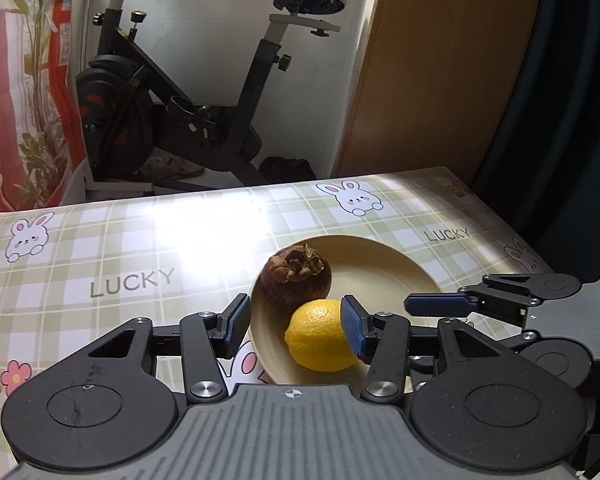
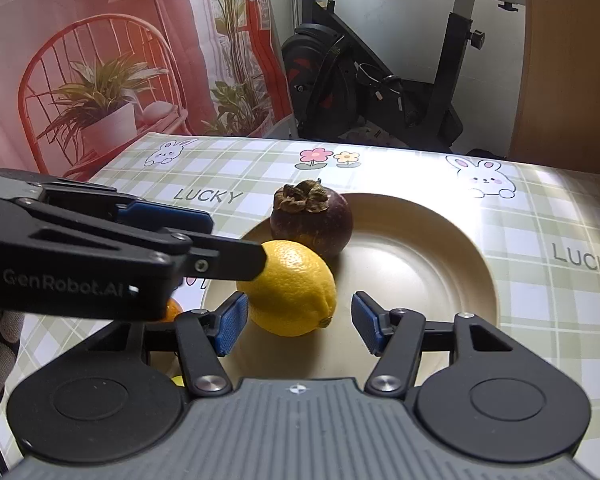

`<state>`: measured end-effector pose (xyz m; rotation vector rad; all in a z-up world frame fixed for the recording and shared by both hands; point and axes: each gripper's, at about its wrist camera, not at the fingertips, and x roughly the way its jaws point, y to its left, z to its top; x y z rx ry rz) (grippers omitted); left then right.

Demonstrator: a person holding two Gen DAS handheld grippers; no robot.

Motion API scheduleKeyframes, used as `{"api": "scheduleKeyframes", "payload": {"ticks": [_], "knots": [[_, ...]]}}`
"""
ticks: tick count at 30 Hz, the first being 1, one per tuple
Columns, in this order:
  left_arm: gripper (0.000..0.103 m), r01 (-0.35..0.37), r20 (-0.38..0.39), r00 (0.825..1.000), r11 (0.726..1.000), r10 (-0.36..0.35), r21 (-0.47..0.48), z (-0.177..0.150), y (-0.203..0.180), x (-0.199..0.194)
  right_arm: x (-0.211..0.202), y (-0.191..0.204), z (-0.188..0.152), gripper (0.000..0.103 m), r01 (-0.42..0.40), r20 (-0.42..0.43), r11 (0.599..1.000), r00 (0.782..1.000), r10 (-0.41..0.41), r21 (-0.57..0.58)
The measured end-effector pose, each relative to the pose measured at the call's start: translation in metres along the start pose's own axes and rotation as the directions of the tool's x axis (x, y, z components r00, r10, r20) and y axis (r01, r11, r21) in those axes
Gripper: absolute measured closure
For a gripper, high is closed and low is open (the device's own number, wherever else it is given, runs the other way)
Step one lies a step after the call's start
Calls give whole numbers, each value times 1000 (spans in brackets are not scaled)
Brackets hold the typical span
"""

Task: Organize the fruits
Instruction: 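Open the left gripper to release the lemon and withdraw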

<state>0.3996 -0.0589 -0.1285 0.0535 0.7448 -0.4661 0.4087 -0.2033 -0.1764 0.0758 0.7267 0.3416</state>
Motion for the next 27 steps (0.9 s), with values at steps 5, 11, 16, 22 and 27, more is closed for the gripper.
{"api": "scheduleKeyframes", "payload": {"ticks": [5,11,16,22,27], "knots": [[49,-72,72,995,997,73,-23,5,5,-43,-31,-1,8,40,32,35,999,999,-31,-13],[43,-139,132,981,989,145,-53,5,5,-93,-74,9,17,33,65,95,998,993,-63,-18],[42,-146,158,975,986,156,-75,0,1,-126,-102,16,15,33,65,124,998,990,-64,-4],[42,-165,179,967,982,179,-90,-15,-6,-149,-123,27,6,33,64,152,998,986,-66,21],[42,-154,165,972,983,169,-100,-32,-10,-149,-131,35,-6,33,59,152,998,986,-61,16]]}}
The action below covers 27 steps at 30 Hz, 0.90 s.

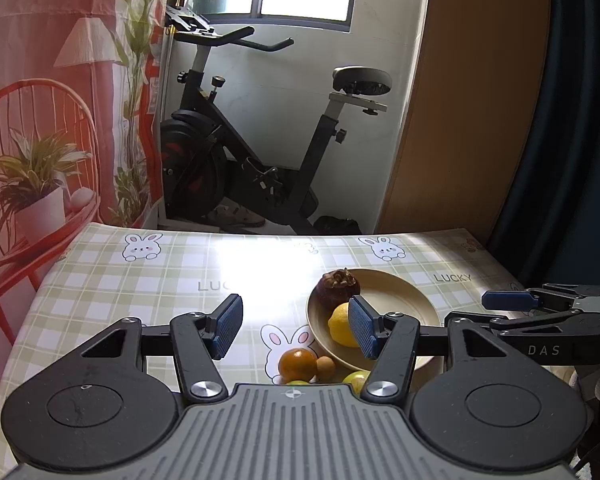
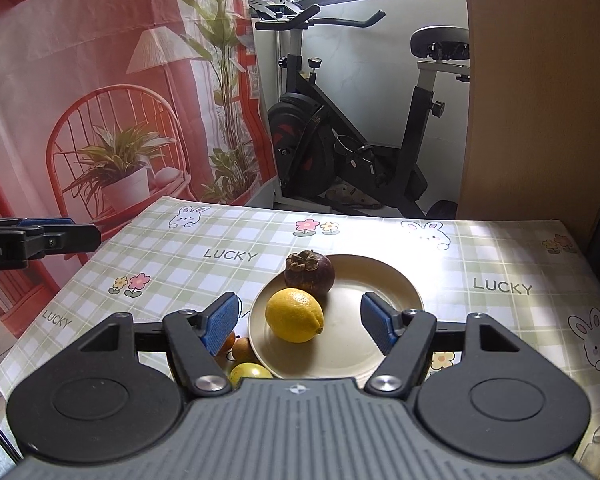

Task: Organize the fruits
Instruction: 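Open the left gripper to release the lemon and withdraw, then move the left tool to the small green fruit and close on it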

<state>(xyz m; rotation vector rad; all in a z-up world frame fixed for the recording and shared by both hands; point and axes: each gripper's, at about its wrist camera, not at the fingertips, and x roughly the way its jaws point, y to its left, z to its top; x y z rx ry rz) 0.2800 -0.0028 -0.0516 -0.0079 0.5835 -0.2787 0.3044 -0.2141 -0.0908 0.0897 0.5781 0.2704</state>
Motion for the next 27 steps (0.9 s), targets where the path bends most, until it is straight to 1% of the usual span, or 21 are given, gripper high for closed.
{"api": "scheduleKeyframes", "payload": {"ticks": [6,11,15,18,22,25,27], "knots": [[42,2,-41,999,998,-4,-58,-18,7,9,1,4,-14,33,-5,-31,1000,999,5,-13],[42,-9,-69,998,998,5,-63,-31,13,14,4,9,-30,39,-17,-62,999,998,15,-42],[42,-32,-81,996,996,25,-79,-35,21,14,10,12,-40,43,-47,-91,998,995,43,-38],[42,-51,-64,997,996,47,-75,-30,27,11,14,16,-42,46,-62,-103,997,993,56,-51],[43,-83,-6,997,994,83,-74,-12,36,3,16,16,-33,47,-72,-89,995,994,65,-71],[43,-107,45,993,991,111,-82,-1,41,-1,18,15,-25,48,-67,-68,995,996,62,-80],[43,-101,71,992,991,107,-88,4,43,-2,19,14,-19,48,-65,-55,995,997,61,-80]]}}
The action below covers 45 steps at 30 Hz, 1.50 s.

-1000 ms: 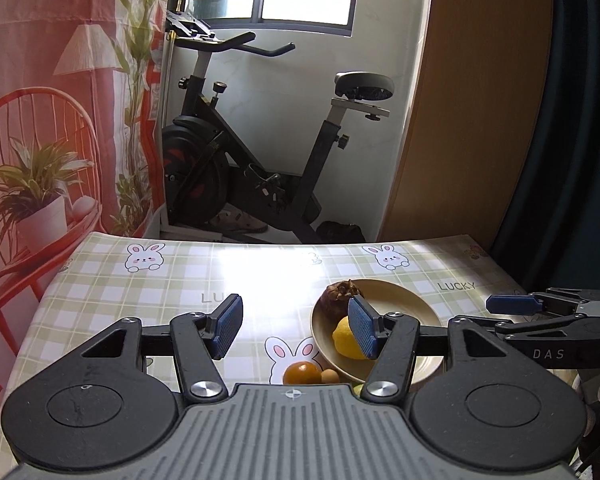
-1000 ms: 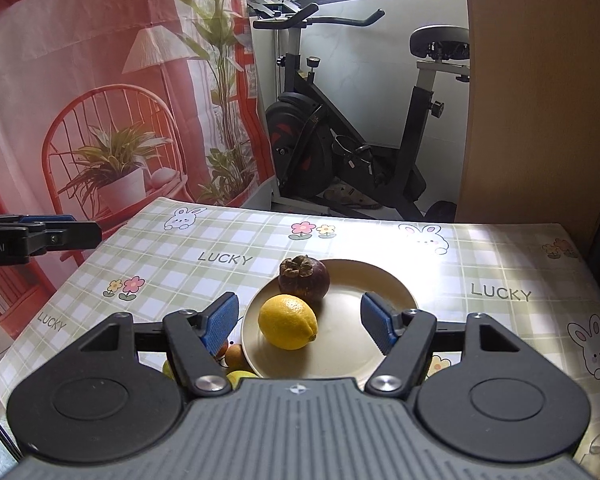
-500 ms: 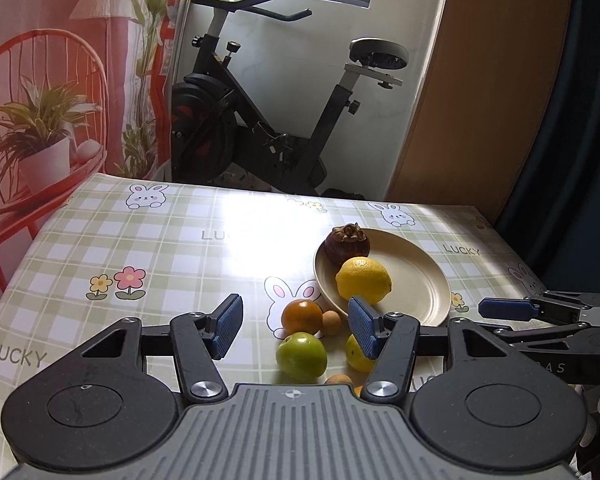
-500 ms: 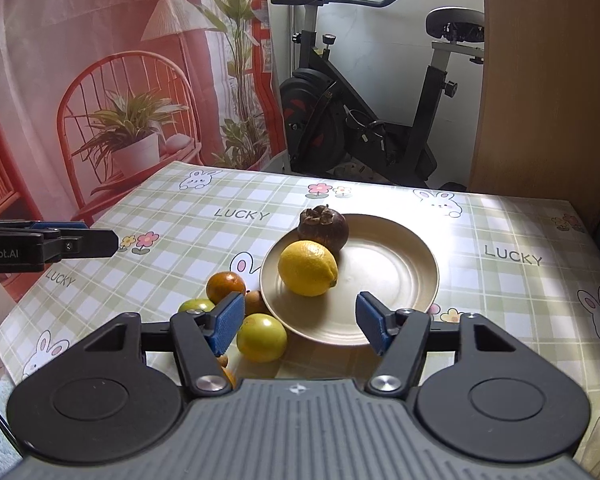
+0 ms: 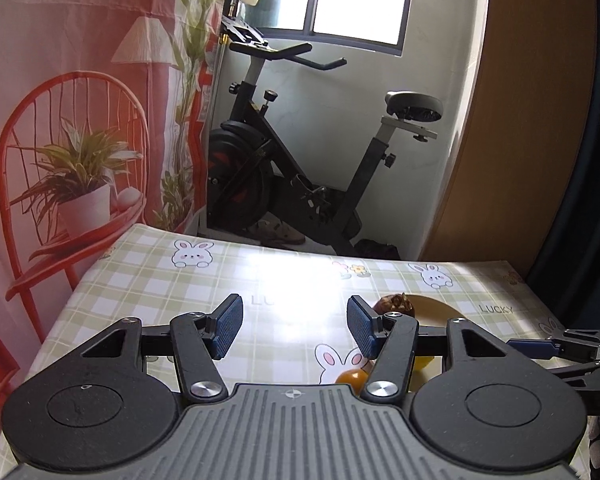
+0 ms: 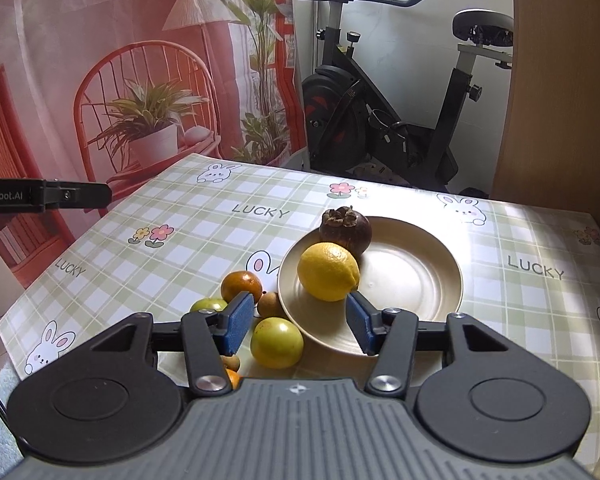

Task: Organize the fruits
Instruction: 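Move the left tool to the small green fruit and close on it, then carry the green fruit in the left gripper onto the plate beside the lemon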

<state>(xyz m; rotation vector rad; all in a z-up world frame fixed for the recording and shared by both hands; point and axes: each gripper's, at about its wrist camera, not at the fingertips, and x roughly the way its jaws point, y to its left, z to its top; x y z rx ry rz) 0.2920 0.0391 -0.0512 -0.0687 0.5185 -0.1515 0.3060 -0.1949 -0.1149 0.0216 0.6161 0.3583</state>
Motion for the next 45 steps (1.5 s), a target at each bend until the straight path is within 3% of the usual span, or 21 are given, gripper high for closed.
{"api": "scheduleKeyframes", "payload": {"ticks": [6,10,18,26,32,38,45], "knots": [[43,45,0,999,999,-45,-1,-2,-4,10,9,-2,11,48,-10,14,1000,1000,10,24],[44,73,-40,997,997,-73,-6,-13,-4,22,19,-5,12,49,-43,-5,996,999,43,82],[46,132,-131,983,991,-129,13,-30,-11,45,39,-6,3,51,-23,-71,996,997,29,81],[48,271,-288,924,962,-253,24,-52,-30,80,65,4,-25,51,-42,-189,998,981,50,44],[49,331,-365,879,943,-306,8,-66,-44,98,78,8,-32,51,-68,-221,997,973,72,28],[54,357,-403,853,934,-333,-17,-77,-57,114,88,3,-38,51,-85,-221,995,971,94,52],[54,356,-437,839,934,-324,-9,-84,-65,128,95,-1,-42,51,-93,-209,993,972,107,79]]}}
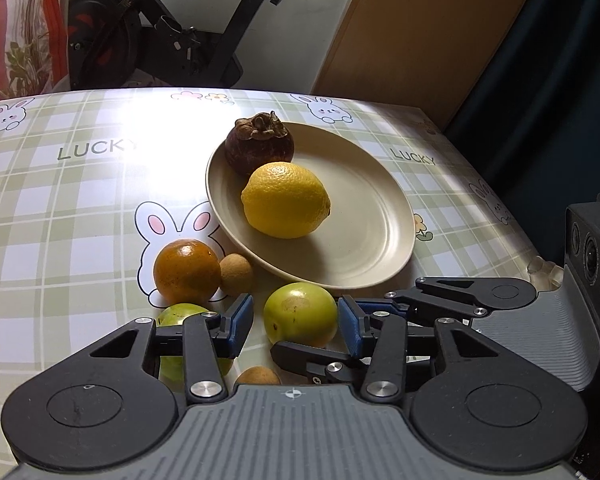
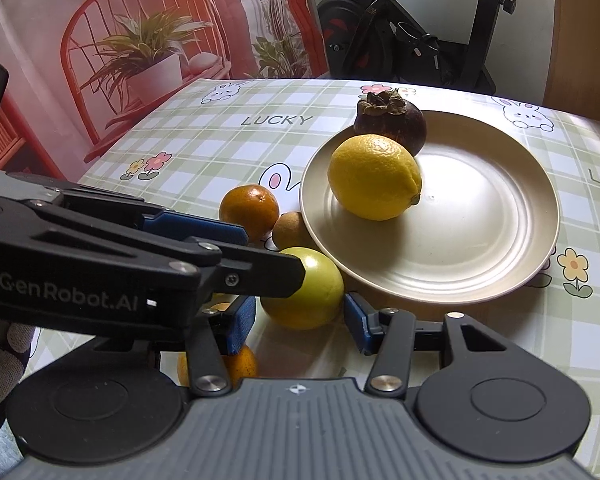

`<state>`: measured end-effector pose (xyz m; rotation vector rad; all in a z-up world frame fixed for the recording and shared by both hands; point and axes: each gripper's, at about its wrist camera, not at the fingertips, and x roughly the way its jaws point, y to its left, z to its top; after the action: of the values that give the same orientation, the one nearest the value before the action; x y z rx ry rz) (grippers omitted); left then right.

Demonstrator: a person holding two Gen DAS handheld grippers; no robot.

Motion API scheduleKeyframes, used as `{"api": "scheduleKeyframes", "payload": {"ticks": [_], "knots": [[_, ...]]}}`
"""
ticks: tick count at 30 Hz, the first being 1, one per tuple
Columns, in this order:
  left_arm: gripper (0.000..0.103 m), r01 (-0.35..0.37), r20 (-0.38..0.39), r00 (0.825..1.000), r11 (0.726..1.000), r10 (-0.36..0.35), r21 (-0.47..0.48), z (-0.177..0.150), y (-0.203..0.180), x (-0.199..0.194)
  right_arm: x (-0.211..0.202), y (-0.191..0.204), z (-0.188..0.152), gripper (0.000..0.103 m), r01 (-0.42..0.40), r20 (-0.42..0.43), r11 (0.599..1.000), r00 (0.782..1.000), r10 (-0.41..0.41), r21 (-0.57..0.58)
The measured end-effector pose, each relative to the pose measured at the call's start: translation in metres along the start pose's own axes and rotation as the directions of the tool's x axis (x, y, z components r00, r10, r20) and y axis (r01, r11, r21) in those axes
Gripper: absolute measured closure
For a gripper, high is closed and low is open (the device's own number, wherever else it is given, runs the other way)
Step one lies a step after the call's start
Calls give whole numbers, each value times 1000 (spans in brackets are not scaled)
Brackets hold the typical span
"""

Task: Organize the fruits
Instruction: 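Carry the green fruit in the left gripper onto the plate beside the lemon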

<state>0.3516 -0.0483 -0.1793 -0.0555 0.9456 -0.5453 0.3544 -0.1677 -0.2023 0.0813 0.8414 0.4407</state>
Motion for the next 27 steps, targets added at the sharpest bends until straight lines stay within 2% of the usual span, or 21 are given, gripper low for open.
{"api": "scheduleKeyframes", "payload": {"ticks": [11,20,27], "knots": [[59,29,-24,999,1000,-29,-8,-1,-3,9,2,-2,-2,54,-8,14,1000,1000,7,13],[59,46,25,999,998,-47,47,10,-15,-11,-20,0,1,54,-7,62,1000,998,6,13],[59,49,40,998,996,-52,69,26,-23,-6,-30,-5,10,54,8,101,1000,995,-9,12]]}}
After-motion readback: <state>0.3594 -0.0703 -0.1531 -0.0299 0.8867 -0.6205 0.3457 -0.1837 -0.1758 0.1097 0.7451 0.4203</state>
